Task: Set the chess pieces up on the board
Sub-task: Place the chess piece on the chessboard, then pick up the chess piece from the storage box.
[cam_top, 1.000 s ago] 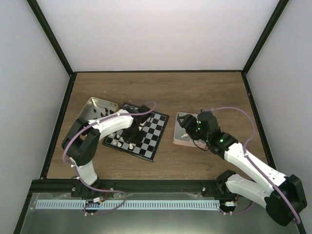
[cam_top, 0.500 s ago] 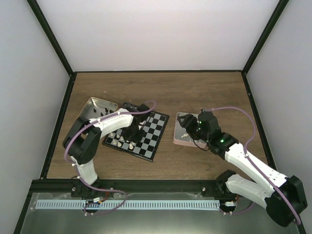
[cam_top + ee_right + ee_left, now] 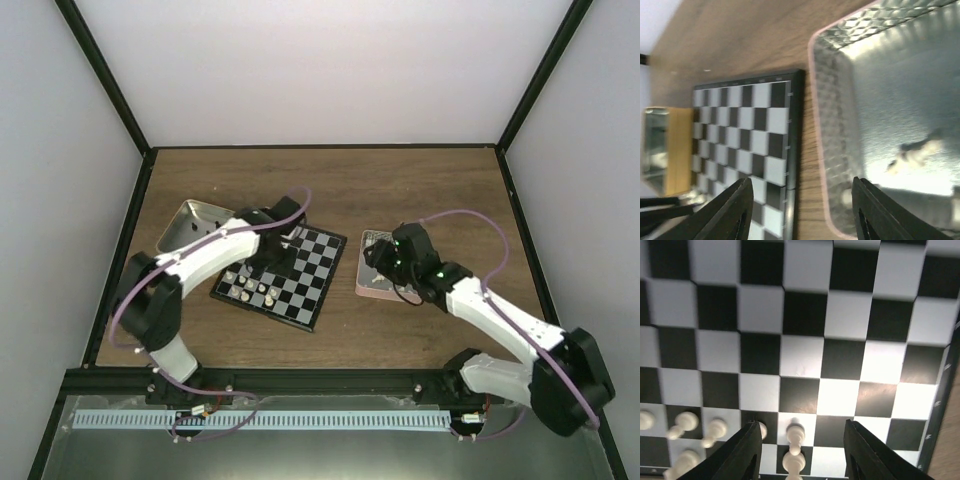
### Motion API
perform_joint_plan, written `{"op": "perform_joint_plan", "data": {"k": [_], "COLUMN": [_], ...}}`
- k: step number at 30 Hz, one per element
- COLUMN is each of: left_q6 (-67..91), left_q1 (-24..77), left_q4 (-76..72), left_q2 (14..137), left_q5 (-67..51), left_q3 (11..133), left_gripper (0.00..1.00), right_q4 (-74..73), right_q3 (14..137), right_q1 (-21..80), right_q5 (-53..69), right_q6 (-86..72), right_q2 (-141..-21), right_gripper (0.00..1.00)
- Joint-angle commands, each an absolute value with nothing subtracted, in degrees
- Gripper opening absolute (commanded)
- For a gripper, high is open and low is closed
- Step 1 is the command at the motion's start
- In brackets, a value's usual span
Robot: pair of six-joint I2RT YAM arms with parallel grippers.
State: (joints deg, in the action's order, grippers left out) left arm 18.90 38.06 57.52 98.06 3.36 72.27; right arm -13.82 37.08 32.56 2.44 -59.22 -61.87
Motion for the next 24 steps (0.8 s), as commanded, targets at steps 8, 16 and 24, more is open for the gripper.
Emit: {"op": "perform_joint_plan", "data": {"k": [8,16,24], "left_q6": [23.84,25.66,28.19], "left_q1": [35.33,35.34,35.33], "left_q4": [31.83,21.74,15.52], "left_q2": [72.93,64.19,58.16], "left_q5": [3.88,1.48,0.81], "left_q3": [60.36,52.7,47.22], "left_gripper": [0.49,0.5,0.52], "right_q4": [-28.83,-29.71,-30.73], "right_q3": [44.61,50.34,50.1], "right_q1": [27.48,27.44,27.42], "right_q5": [-6.1,-3.82,-5.0], "right_q6": [-38.99,-38.52,-41.92], "right_q2": [-75.93,-85.82,-86.81], "right_gripper": [0.5,0.41,0.4]}}
